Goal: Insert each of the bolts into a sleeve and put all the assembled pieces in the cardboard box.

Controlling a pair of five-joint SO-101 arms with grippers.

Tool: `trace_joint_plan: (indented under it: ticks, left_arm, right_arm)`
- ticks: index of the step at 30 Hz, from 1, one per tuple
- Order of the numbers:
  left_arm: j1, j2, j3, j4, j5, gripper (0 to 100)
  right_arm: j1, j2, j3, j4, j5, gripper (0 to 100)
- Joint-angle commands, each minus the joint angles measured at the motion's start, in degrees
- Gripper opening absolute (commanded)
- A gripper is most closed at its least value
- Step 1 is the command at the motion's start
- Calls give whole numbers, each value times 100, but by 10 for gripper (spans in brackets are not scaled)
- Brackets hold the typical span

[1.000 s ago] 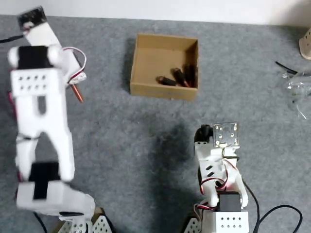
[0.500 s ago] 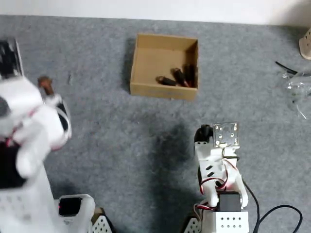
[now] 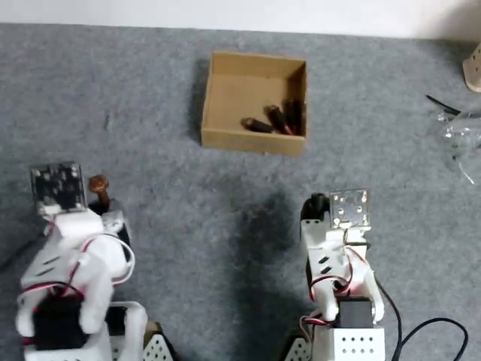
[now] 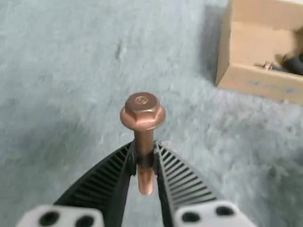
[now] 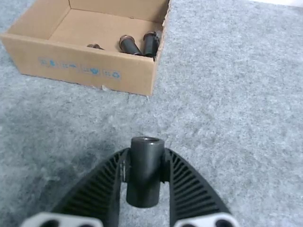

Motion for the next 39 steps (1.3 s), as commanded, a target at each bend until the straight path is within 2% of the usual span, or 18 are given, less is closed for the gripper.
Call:
trace_joint_plan:
  ticks: [1,6,14,17,24,27,32,39]
  left_arm:
    - [418,-1095,1464,-1354,-44,5]
    - [1121,-1930,2413,-2277,-44,5]
    - [2624,-1947,3108,-3420,-18,5]
    - [2712,-1947,3459,-4220,-18,5]
    - [2747,-1921,4523,-6752,-9,5]
    - [2703,-1938,4505,-6673,149,5]
    - [2738,-1938,4505,-6110,1284,5]
    - [2712,-1938,4505,-6092,1398,5]
  right_arm:
    - [66,-66,330,-215,-44,5]
    - [-611,-66,330,-233,-53,9]
    - [-1341,-66,479,-242,-18,9]
    - [-1569,-66,523,-242,-18,9]
    - [-2211,-66,532,-242,-18,10]
    - [-2352,-66,532,-242,-18,10]
    - [-2615,-66,655,-251,-18,10]
    - [-3055,-66,655,-1007,-18,10]
